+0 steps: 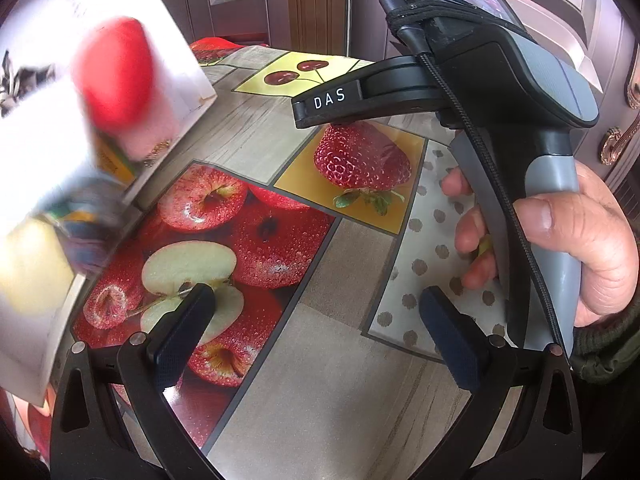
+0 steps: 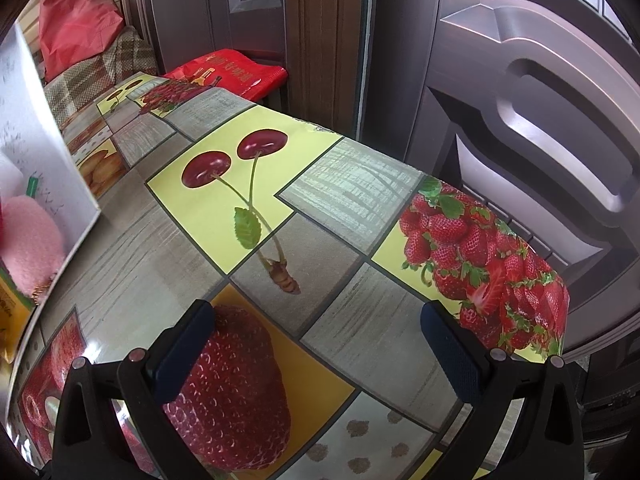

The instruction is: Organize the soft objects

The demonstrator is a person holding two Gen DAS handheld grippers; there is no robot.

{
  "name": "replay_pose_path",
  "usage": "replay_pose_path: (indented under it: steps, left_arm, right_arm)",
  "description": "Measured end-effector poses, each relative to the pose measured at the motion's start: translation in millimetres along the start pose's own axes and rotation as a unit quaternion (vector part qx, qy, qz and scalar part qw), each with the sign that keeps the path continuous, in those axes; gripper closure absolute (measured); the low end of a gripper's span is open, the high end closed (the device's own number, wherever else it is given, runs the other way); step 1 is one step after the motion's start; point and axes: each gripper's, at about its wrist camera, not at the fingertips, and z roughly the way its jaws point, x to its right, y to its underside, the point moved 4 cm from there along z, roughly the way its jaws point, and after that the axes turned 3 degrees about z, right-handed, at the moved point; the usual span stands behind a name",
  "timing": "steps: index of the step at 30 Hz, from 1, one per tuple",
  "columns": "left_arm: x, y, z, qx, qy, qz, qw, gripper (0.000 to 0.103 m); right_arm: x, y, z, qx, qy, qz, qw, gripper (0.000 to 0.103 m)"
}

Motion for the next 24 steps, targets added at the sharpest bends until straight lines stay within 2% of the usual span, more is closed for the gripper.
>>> replay_pose_path:
  steps: [24]
  left_arm:
    - [-1.1,2.4,3.4,0.0,0.002,0.0,1.0,0.001]
  right_arm:
    - [-4.1,-0.4,1.5,0.0,0.0,-0.001,1.0,0.0]
